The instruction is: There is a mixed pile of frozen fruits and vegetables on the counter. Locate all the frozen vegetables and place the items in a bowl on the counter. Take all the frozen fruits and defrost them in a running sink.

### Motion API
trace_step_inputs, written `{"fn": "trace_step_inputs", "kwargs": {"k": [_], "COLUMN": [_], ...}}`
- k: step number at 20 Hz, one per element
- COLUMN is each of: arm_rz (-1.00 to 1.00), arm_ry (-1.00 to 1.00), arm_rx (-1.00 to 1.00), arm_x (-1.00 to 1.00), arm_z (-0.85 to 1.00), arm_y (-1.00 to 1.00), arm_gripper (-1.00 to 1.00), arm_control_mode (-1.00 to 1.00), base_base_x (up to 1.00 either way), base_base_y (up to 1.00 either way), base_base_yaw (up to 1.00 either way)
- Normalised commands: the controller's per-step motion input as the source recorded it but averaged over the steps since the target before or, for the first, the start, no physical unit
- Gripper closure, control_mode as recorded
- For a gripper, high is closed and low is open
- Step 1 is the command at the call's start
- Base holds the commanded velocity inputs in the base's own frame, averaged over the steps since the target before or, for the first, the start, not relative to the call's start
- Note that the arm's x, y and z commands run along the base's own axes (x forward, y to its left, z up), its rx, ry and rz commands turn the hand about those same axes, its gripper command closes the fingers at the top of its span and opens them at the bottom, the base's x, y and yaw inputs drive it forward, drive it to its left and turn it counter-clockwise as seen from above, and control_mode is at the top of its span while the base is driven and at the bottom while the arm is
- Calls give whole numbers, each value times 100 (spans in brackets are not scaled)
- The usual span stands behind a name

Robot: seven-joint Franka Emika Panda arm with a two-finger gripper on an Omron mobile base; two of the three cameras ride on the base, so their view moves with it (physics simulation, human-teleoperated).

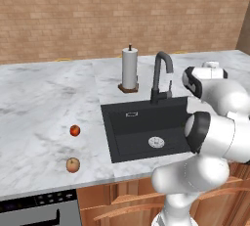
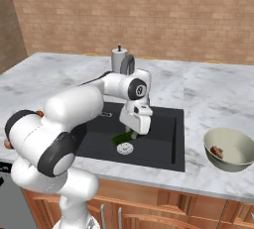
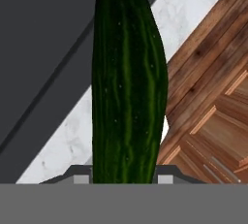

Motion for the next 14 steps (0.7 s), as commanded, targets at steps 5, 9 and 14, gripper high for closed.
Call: {"fn": "trace_step_inputs", "kwargs": {"k": [5, 9, 14], "arm_rz": [-7, -6, -6], "arm_ry": [1, 0, 0], "arm_rx": [-1, 0, 0], "arm_x": [-4, 0, 0], "arm_z": [19, 25, 22], "arm_y": [-44, -39, -41], "arm_gripper": [100, 100, 100], "arm_control_mode": [-100, -100, -100], "base_base_x": [0, 0, 0], "base_base_y": [0, 0, 0], "base_base_yaw": [0, 0, 0]}}
